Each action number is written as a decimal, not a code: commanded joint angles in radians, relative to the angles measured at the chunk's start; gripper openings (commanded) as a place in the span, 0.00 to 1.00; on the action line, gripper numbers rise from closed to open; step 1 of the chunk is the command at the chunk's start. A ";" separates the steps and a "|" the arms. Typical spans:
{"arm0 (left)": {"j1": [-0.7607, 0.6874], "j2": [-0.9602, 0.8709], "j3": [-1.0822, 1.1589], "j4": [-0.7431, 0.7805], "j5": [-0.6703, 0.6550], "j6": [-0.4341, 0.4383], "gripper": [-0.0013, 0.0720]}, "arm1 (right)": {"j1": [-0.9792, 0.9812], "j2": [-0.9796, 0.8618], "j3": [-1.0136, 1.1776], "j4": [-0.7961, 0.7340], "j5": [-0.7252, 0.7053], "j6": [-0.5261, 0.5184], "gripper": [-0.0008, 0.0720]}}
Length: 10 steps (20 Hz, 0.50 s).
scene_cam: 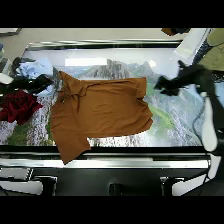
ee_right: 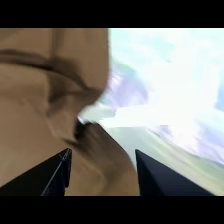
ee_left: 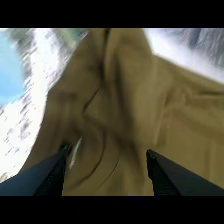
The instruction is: Fold the clothes and pants, and hang the long-sleeved shirts on hangers.
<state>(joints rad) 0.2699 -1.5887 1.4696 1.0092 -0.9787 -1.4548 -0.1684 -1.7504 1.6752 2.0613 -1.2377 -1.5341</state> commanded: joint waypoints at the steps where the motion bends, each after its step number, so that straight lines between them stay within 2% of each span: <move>1: 0.145 0.121 -0.088 0.005 -0.236 0.020 0.79 | -0.151 0.106 -0.134 0.085 -0.192 -0.182 0.67; 5: 0.239 0.269 -0.337 0.004 -0.231 0.024 0.79 | -0.176 0.195 -0.488 0.228 -0.120 -0.314 0.67; 7: 0.258 0.312 -0.441 0.004 -0.214 0.027 0.79 | -0.154 0.195 -0.612 0.284 -0.084 -0.355 0.67; 10: 0.258 0.320 -0.512 0.004 -0.218 0.027 0.79 | -0.092 0.195 -0.721 0.290 -0.011 -0.393 0.67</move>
<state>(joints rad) 0.5095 -1.3010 1.0481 1.0130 -1.1858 -1.4311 -0.2962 -1.5658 1.0817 2.3043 -1.3079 -1.8610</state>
